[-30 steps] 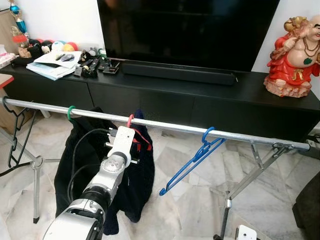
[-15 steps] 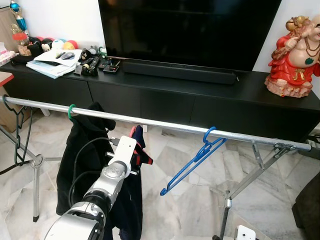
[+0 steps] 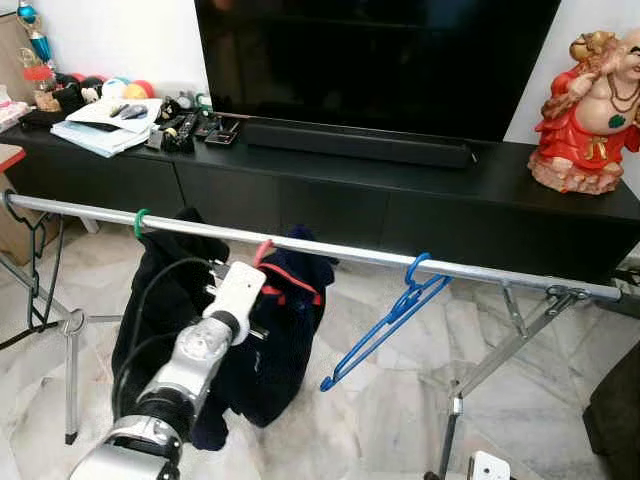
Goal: Hang hanger
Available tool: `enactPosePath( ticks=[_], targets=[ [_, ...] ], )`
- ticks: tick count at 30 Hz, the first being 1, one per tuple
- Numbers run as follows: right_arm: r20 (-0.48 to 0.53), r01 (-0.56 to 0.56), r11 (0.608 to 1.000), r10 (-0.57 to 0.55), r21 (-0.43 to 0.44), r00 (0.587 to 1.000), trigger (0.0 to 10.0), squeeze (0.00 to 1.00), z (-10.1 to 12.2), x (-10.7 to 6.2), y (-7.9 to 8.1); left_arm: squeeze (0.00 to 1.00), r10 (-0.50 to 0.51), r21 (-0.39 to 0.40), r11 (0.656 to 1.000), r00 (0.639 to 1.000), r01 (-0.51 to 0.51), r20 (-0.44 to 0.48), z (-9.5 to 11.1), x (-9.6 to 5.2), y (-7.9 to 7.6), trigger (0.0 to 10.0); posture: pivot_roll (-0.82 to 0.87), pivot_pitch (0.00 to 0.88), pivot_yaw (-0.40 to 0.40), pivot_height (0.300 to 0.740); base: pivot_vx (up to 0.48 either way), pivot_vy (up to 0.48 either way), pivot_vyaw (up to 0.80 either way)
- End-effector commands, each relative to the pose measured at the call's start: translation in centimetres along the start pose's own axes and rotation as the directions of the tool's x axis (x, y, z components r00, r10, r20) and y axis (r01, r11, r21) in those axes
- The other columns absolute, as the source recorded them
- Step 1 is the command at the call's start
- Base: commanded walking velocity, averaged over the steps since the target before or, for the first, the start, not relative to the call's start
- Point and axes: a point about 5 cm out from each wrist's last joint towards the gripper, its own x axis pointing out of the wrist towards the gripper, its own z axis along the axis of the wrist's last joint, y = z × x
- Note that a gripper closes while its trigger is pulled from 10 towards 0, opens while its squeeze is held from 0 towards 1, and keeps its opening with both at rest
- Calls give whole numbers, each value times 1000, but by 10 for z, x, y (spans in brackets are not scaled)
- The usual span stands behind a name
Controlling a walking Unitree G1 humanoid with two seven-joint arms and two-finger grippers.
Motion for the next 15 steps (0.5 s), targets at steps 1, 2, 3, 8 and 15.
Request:
enactPosePath(
  ticks=[1,2,3,8,15],
  targets=[
    [-16,3,1000,-3,-1,1000,10000,0,-3,0,-1,0,36,11,999,998,-37,58,19,6,7,10000,42,45,-22,740,0,0,0],
    [-15,4,1000,-4,-3,1000,10000,0,-3,0,-1,0,51,13,999,998,-52,47,21,8,6,10000,39,45,-23,740,0,0,0],
    [-15,4,1000,-4,-3,1000,10000,0,-3,0,-1,0,51,13,999,998,-52,47,21,8,6,10000,39,45,-23,740,0,0,0],
    [-11,10,1000,-10,-7,1000,10000,0,-1,0,-3,0,40,25,999,999,-41,21,32,18,-4,10000,28,47,-27,740,0,0,0],
    [-11,17,1000,-17,-6,1000,10000,0,-1,-1,-6,0,39,13,999,998,-38,-49,38,25,-12,10000,23,51,-28,740,0,0,0]
  ],
)
